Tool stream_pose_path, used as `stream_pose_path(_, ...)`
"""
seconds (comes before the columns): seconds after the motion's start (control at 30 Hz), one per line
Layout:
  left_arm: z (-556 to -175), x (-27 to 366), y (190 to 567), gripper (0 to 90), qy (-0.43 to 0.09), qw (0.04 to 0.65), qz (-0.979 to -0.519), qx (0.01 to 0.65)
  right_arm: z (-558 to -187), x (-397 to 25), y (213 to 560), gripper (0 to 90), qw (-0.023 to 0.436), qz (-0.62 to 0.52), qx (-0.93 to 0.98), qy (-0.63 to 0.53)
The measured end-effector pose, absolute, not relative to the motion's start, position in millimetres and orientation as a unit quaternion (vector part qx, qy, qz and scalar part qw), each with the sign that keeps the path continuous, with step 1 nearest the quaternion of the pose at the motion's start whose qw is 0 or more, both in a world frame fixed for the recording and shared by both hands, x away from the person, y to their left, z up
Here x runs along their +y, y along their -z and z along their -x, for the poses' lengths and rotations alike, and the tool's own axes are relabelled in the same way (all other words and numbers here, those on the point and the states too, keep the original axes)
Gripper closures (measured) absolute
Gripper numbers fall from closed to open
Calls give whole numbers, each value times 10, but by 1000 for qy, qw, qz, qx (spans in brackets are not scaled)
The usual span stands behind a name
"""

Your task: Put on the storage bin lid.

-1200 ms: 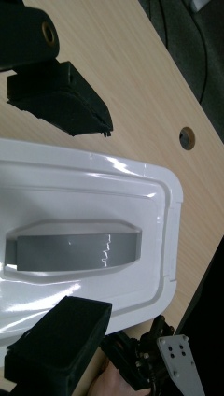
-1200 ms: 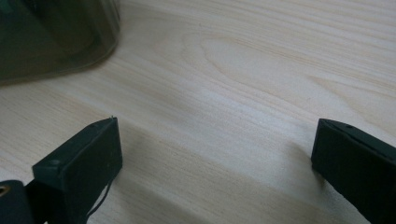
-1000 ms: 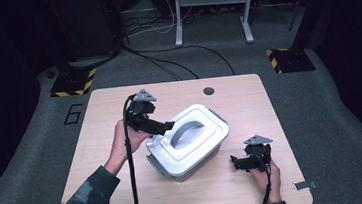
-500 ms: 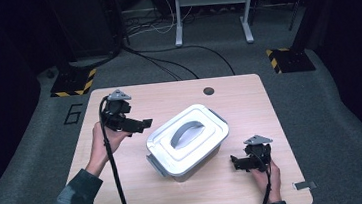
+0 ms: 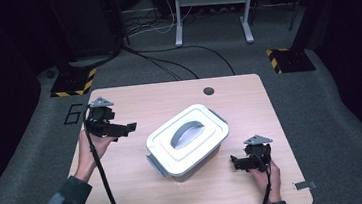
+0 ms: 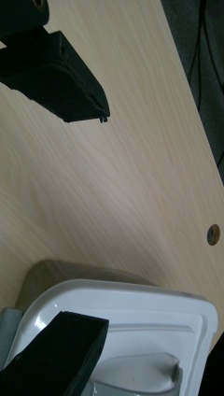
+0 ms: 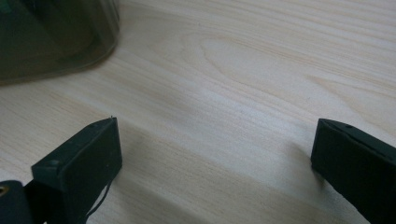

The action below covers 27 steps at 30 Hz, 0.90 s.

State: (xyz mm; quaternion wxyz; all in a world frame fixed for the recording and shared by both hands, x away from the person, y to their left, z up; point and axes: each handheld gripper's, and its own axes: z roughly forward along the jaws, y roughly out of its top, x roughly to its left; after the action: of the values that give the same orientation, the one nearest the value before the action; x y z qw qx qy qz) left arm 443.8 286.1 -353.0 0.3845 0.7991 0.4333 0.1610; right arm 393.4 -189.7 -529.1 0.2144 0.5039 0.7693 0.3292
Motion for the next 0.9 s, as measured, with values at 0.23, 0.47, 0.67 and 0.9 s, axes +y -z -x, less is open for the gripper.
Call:
stream_pose_path(0.23, -4443, 2984, 3742, 11, -155, 376, -795, 450, -3934, -1897, 5292, 11, 214, -504, 769, -329)
stream_pose_path(0.47, -4433, 3105, 4038, 0, -138, 368, -785, 479, -3934, -1897, 5292, 11, 214, -504, 769, -329)
stream_pose_path(0.67, -4436, 3255, 4391, 0, -115, 368, -775, 501, -3935, -1897, 5292, 11, 214, -504, 769, -329)
stream_pose_path(0.9, -4436, 3396, 4763, 0, -101, 360, -764, 526, -3935, -1897, 5291, 11, 214, -504, 769, -329)
